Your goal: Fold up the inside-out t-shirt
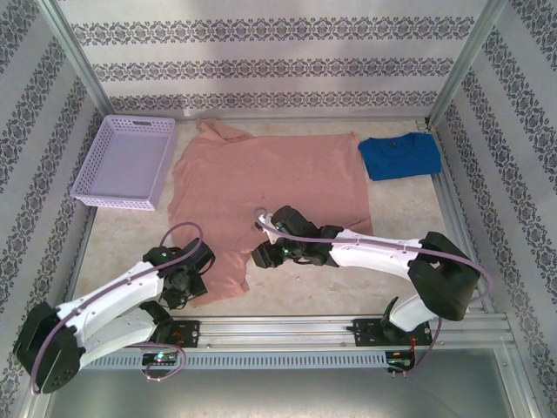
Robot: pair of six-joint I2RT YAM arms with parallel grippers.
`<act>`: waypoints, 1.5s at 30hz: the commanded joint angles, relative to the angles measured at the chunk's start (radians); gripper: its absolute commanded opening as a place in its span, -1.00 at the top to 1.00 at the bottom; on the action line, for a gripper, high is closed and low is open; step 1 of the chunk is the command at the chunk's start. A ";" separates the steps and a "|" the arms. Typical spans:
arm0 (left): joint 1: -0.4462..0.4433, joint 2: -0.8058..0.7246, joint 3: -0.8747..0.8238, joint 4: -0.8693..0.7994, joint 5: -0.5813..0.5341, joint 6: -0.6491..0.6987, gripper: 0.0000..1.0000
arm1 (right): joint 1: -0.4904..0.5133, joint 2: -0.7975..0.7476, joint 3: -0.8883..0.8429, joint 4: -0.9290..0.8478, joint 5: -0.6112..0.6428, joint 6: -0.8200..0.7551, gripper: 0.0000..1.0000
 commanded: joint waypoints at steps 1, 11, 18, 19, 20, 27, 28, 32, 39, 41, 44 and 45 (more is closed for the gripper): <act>-0.015 0.063 -0.002 0.071 0.041 0.009 -0.02 | -0.024 -0.035 -0.025 0.020 -0.019 0.001 0.27; -0.014 0.122 -0.103 0.204 0.091 0.027 0.27 | -0.035 -0.034 0.005 -0.033 -0.014 -0.010 0.26; -0.006 0.072 -0.089 0.179 0.033 0.072 0.78 | -0.056 -0.056 0.039 -0.120 0.016 -0.005 0.26; -0.003 0.067 -0.075 0.174 0.023 0.087 0.84 | -0.065 -0.065 0.042 -0.140 0.026 0.006 0.24; -0.001 0.066 -0.061 0.169 0.011 0.101 0.89 | -0.076 -0.072 0.044 -0.161 0.036 0.020 0.21; 0.025 0.043 0.045 0.118 -0.051 0.205 1.00 | -0.287 -0.199 0.004 -0.492 0.243 0.161 -0.03; 0.032 0.031 0.055 0.113 -0.053 0.219 1.00 | -0.346 -0.226 -0.012 -0.538 0.264 0.161 -0.07; 0.066 -0.011 0.068 0.114 -0.035 0.251 1.00 | -0.600 -0.310 -0.063 -0.669 0.317 0.137 -0.23; 0.078 -0.033 0.102 0.107 -0.015 0.292 1.00 | -0.925 -0.345 -0.154 -0.671 0.229 0.127 -0.18; 0.080 -0.031 0.106 0.112 -0.014 0.304 1.00 | -0.932 -0.298 -0.141 -0.666 0.216 0.126 -0.18; 0.084 -0.023 0.104 0.133 -0.005 0.314 1.00 | -0.936 -0.232 -0.139 -0.608 0.189 0.141 -0.18; 0.086 -0.019 0.102 0.139 -0.001 0.318 1.00 | -0.936 -0.211 -0.137 -0.590 0.173 0.149 -0.17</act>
